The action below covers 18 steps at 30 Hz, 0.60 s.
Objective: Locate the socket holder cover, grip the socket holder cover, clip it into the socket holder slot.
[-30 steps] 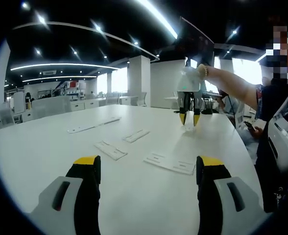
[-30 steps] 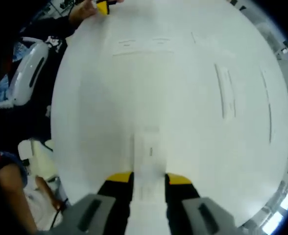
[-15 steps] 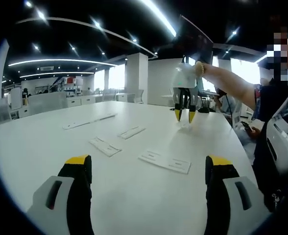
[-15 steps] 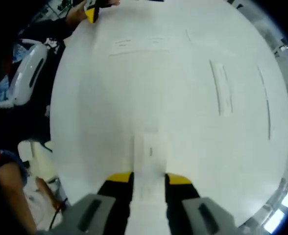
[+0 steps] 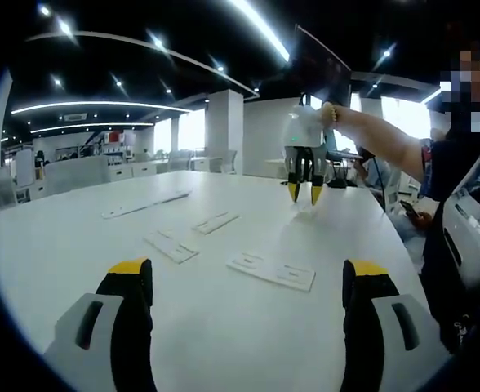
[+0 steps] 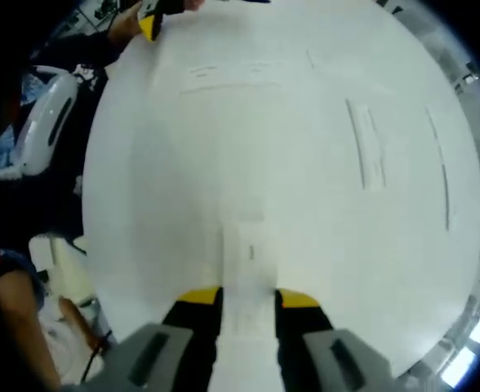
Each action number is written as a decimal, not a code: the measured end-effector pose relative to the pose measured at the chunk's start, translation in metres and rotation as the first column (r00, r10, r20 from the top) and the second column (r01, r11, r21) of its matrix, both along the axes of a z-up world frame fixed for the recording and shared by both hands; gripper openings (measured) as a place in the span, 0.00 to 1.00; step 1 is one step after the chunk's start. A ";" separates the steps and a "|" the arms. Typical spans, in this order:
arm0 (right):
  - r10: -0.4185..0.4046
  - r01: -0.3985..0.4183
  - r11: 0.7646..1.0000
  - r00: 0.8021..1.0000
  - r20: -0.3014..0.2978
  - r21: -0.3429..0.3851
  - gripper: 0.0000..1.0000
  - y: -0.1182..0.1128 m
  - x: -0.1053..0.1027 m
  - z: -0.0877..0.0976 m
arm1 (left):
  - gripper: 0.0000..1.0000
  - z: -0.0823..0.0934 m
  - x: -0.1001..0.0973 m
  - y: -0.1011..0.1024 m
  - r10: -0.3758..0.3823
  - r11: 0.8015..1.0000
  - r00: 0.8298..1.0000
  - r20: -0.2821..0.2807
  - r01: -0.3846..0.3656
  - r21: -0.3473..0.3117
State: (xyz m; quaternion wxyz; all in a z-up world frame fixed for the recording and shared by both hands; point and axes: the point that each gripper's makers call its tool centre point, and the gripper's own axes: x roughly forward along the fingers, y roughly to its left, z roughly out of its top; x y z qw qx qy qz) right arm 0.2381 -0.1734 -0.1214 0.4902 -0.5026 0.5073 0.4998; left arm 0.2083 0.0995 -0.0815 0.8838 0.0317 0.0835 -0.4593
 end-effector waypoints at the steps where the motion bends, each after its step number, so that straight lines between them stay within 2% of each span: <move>1: 0.000 0.000 1.000 1.000 0.000 0.001 0.27 0.000 0.000 0.000 | 0.95 -0.001 0.001 0.001 0.007 1.000 1.000 -0.004 -0.007 0.004; 5: 0.001 -0.001 1.000 1.000 0.001 0.001 0.27 0.001 0.000 -0.001 | 0.95 -0.001 0.005 0.004 0.034 0.999 0.999 0.007 -0.035 0.017; 18: -0.026 0.025 1.000 1.000 0.009 0.007 0.27 -0.003 0.012 -0.001 | 0.95 -0.003 0.005 0.004 0.032 0.999 0.999 0.020 -0.033 0.024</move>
